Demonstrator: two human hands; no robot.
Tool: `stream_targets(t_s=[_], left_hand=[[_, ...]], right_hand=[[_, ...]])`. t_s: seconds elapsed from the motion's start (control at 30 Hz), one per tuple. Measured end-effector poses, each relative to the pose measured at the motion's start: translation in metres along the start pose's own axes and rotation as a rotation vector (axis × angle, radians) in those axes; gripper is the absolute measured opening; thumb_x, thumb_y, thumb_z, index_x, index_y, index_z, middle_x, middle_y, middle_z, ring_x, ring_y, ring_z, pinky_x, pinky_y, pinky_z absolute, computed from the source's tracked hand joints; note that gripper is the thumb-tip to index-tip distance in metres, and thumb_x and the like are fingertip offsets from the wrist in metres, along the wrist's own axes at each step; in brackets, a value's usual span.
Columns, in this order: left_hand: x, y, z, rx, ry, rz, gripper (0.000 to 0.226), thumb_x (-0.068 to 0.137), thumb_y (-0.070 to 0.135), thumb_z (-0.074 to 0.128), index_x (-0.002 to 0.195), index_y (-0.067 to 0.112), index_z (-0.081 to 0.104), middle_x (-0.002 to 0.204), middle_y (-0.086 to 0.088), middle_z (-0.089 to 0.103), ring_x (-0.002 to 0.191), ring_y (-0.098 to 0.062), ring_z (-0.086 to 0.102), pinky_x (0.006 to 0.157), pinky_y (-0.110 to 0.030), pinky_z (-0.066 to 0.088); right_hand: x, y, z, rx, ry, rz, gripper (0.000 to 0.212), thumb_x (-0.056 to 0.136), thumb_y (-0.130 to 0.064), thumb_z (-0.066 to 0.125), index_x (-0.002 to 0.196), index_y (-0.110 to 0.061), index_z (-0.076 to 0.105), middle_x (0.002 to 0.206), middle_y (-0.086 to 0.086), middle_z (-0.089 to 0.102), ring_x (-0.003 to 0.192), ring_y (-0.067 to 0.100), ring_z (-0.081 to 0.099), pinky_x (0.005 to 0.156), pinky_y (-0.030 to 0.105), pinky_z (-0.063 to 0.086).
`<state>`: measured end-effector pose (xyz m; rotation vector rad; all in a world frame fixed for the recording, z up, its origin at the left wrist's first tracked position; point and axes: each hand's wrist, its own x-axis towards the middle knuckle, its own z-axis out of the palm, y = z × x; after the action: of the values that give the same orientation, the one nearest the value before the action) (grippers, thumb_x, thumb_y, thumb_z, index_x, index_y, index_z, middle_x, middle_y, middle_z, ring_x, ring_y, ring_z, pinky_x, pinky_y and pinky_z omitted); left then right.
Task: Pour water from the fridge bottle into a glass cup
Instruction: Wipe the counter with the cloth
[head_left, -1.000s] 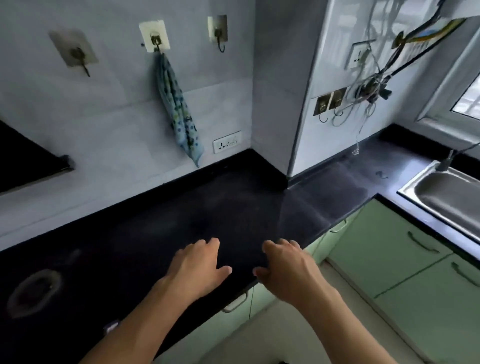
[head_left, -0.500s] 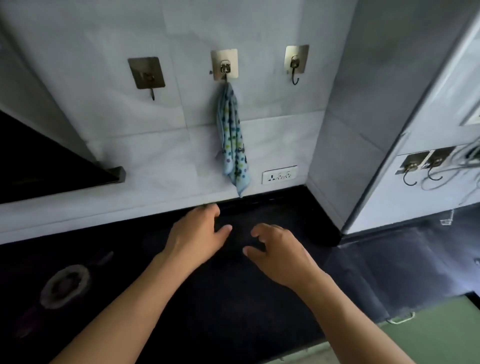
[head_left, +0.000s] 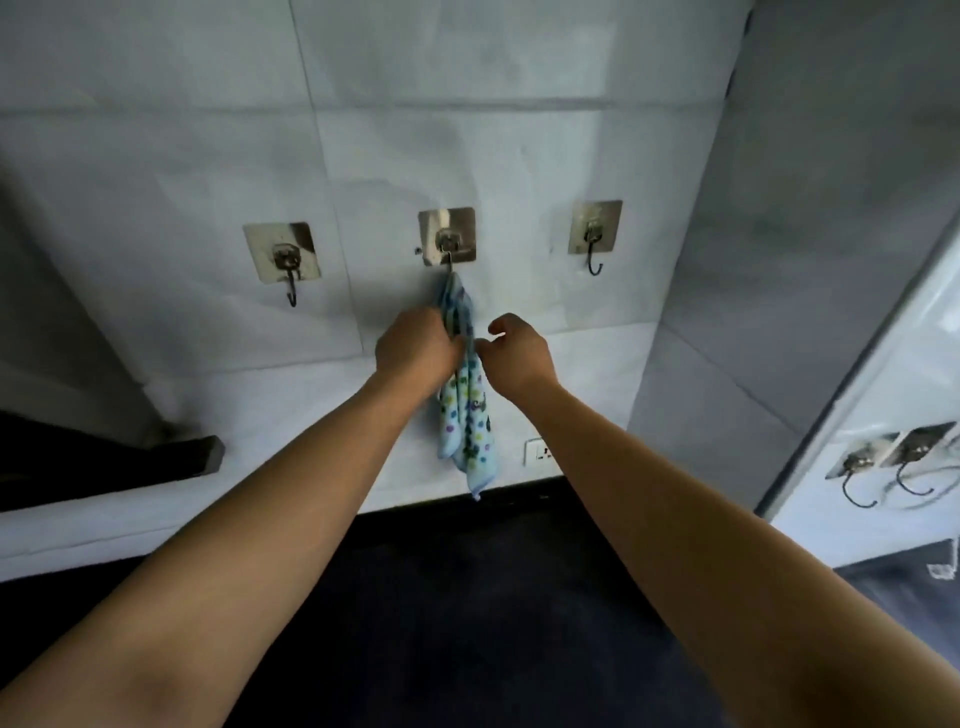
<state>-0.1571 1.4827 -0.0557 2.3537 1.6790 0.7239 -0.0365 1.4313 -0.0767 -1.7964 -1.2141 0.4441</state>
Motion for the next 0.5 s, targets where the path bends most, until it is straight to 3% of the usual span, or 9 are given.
stream_targets(t_s=[0.1,0.2,0.33,0.5], left_hand=[[0.012,0.001,0.008,-0.078,0.024,-0.028,0.029,0.090,0.040,0.060,0.101,0.015,0.071,0.094,-0.005,0.071,0.086,-0.029,0.069,0.062,-0.032,0.042],[0.019,0.000,0.011,-0.182,0.047,0.005,0.019,0.091,0.026,0.060,0.074,0.018,0.061,0.073,0.000,0.062,0.077,-0.030,0.067,0.060,-0.030,0.039],[0.020,-0.004,0.009,-0.245,0.094,0.036,0.038,0.090,0.014,0.061,0.058,0.024,0.041,0.061,0.004,0.050,0.068,-0.030,0.060,0.057,-0.031,0.035],[0.018,-0.002,-0.007,-0.342,0.169,0.065,0.030,0.090,0.016,0.063,0.064,0.018,0.050,0.060,0.003,0.054,0.058,-0.020,0.052,0.056,-0.031,0.038]], right_hand=[[0.027,0.000,0.005,-0.016,-0.013,0.000,0.037,0.094,-0.030,0.063,0.125,-0.013,0.058,0.098,0.005,0.068,0.098,0.026,0.066,0.075,0.023,0.041],[0.039,-0.001,0.009,0.005,-0.024,-0.025,0.036,0.093,-0.030,0.064,0.126,-0.014,0.061,0.112,0.009,0.070,0.105,0.026,0.064,0.079,0.021,0.039],[0.044,-0.008,0.015,0.022,-0.012,-0.088,0.014,0.092,-0.020,0.061,0.099,-0.010,0.068,0.094,0.008,0.070,0.093,0.028,0.064,0.071,0.025,0.039],[0.041,-0.025,0.005,0.097,0.050,-0.143,0.013,0.089,-0.011,0.055,0.080,-0.001,0.059,0.070,0.004,0.057,0.069,0.023,0.054,0.053,0.029,0.036]])
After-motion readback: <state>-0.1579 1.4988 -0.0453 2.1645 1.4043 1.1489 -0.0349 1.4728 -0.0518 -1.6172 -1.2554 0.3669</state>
